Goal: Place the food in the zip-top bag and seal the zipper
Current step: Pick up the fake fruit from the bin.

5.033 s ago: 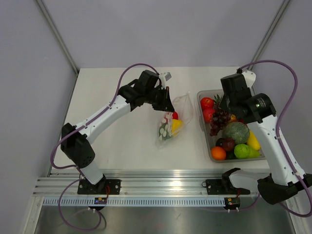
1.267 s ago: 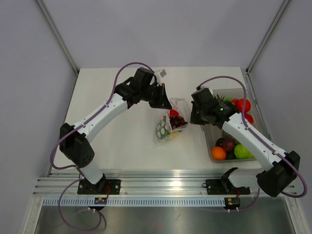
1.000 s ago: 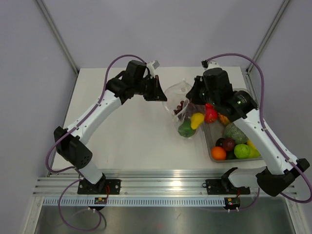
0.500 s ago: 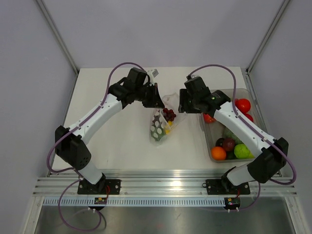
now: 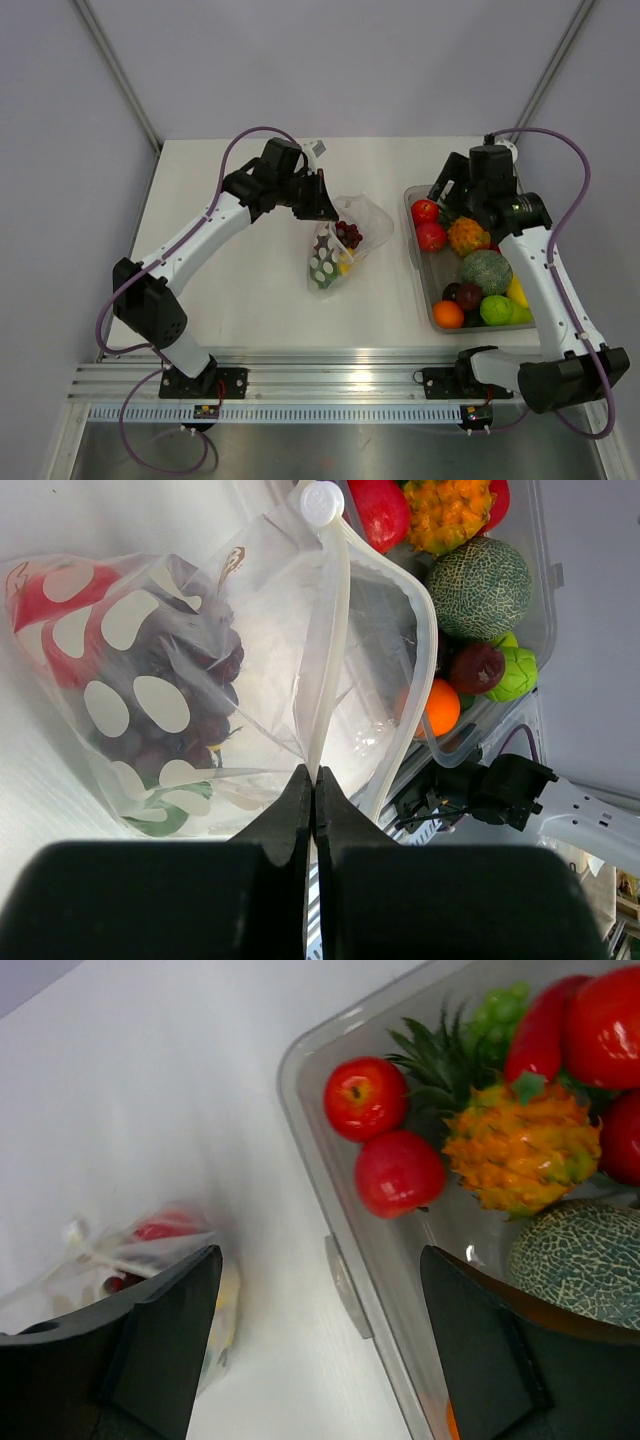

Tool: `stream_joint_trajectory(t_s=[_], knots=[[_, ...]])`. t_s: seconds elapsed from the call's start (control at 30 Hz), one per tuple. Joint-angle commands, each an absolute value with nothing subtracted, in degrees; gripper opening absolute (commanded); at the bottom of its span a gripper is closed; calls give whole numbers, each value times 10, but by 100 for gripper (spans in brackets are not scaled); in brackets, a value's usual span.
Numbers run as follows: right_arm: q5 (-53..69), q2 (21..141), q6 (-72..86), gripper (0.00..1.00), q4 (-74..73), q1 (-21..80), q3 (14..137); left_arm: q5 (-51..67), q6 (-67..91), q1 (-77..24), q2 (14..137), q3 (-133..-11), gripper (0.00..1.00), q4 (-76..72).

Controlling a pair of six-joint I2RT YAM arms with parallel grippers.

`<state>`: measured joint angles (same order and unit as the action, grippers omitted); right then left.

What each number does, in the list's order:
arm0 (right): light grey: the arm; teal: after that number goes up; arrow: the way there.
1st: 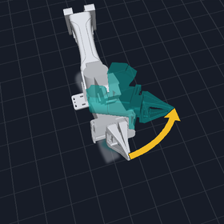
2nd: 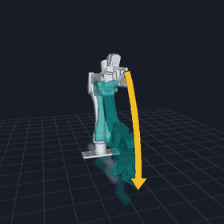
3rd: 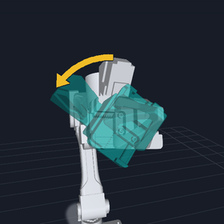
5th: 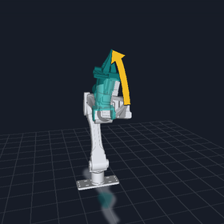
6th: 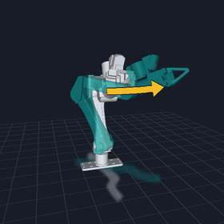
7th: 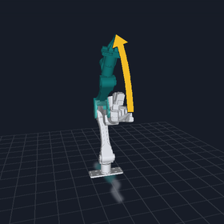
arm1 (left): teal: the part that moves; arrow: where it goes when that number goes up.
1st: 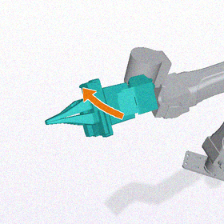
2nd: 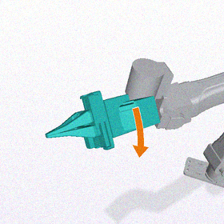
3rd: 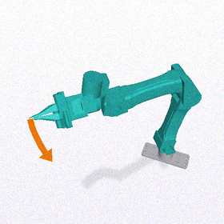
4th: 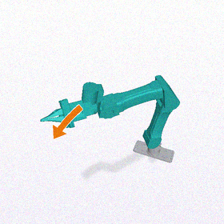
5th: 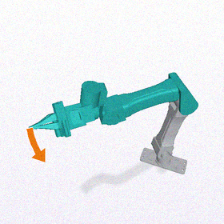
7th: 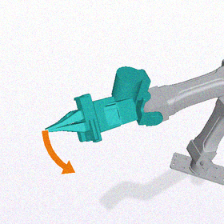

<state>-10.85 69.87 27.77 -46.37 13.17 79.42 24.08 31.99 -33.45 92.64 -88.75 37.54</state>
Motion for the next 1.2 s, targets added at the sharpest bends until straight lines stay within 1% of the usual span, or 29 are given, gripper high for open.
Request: stream_joint_trajectory(t_s=[0.0,0.23,0.33,0.6,1.03,1.13,1.17], knots=[[-99,751,334,88,-460,91,754,260,324,-333,915,-904,0,338],[-152,826,427,91,-414,78,722,256,317,-332,911,-901,0,343],[-150,860,460,91,-389,71,708,258,316,-331,914,-903,0,344],[-150,949,468,91,-350,66,698,258,306,-323,916,-903,0,352],[-175,1019,484,90,-325,66,684,262,295,-310,907,-902,0,365],[-171,1011,484,84,-320,66,670,262,296,-309,907,-900,0,366],[-171,1005,483,80,-319,66,665,262,296,-309,906,-898,0,365]])
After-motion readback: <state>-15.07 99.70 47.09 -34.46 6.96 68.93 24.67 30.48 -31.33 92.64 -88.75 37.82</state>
